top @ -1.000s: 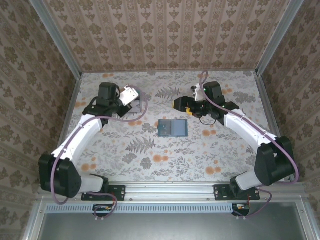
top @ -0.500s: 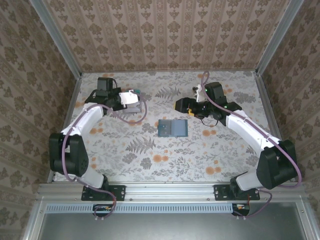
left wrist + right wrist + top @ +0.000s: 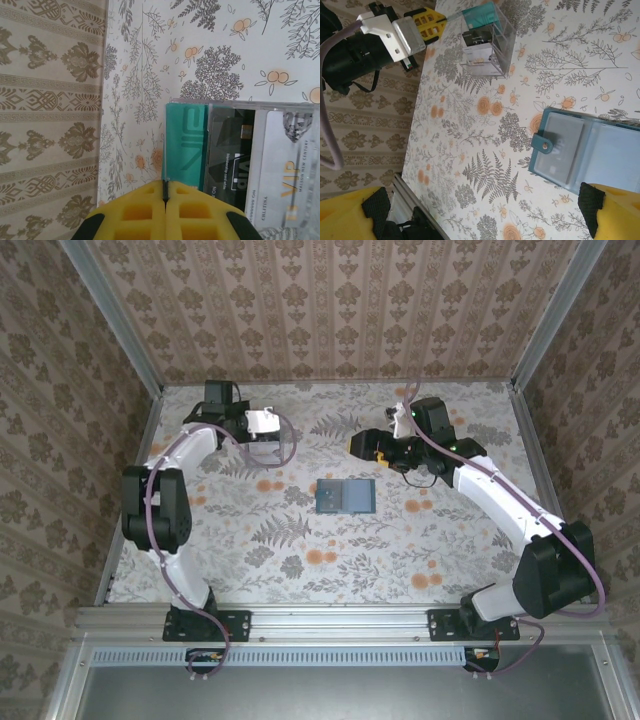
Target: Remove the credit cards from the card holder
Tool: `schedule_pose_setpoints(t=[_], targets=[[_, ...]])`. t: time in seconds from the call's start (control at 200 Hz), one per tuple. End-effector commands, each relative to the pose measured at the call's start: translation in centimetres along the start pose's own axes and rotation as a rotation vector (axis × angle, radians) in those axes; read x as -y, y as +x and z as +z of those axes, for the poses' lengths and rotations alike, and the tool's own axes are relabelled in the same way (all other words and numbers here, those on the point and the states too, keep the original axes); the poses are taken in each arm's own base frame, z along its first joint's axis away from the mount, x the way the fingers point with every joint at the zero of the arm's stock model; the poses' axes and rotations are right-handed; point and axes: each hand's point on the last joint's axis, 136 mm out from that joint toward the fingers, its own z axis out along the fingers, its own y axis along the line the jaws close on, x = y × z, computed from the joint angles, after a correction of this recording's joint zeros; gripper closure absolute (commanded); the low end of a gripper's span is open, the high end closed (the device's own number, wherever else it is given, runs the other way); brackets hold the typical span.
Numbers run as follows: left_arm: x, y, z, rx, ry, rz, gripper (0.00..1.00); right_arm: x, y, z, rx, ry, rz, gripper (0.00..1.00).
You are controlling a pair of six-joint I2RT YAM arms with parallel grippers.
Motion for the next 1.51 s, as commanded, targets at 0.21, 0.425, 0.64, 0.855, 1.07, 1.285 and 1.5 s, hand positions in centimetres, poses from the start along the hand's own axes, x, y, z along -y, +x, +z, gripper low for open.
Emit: schedule_pose_setpoints(t=[0.21, 0.425, 0.64, 0.855, 1.07, 1.285, 1.5], targets=[[0.6, 0.5, 2.1, 0.028, 0.044, 0.001, 1.0, 0.8, -0.7, 0.3, -0.006, 0.044, 0.009, 0.0], [1.4, 1.2, 2.8, 0.03, 0.064, -0.016, 1.0, 1.2, -0.9, 0.9, -0.017, 0.044, 0.02, 0.0], [1.3, 1.4, 3.0, 0.027, 0.066, -0.032, 1.0, 1.1, -1.1, 1.3, -0.022, 0.037, 0.025, 0.0], [0.4, 1.3, 3.0, 0.025, 0.049, -0.043, 0.71, 1.2, -1.1, 1.6, -0.029, 0.032, 0.032, 0.0], [-1.7, 1.7, 3.0, 0.003, -0.022, -0.087, 0.64, 1.1, -1.1, 1.7, -0.034, 0.023, 0.037, 0.0], [-3.7, 1.1, 2.3, 0.038, -0.083, -0.179, 0.48, 1.1, -1.1, 1.7, -0.036, 0.019, 0.043, 0.0], [-7.2, -0.5, -0.8, 0.1, -0.214, -0.362, 0.0, 1.6, -0.9, 1.6, -0.029, 0.044, 0.034, 0.0]])
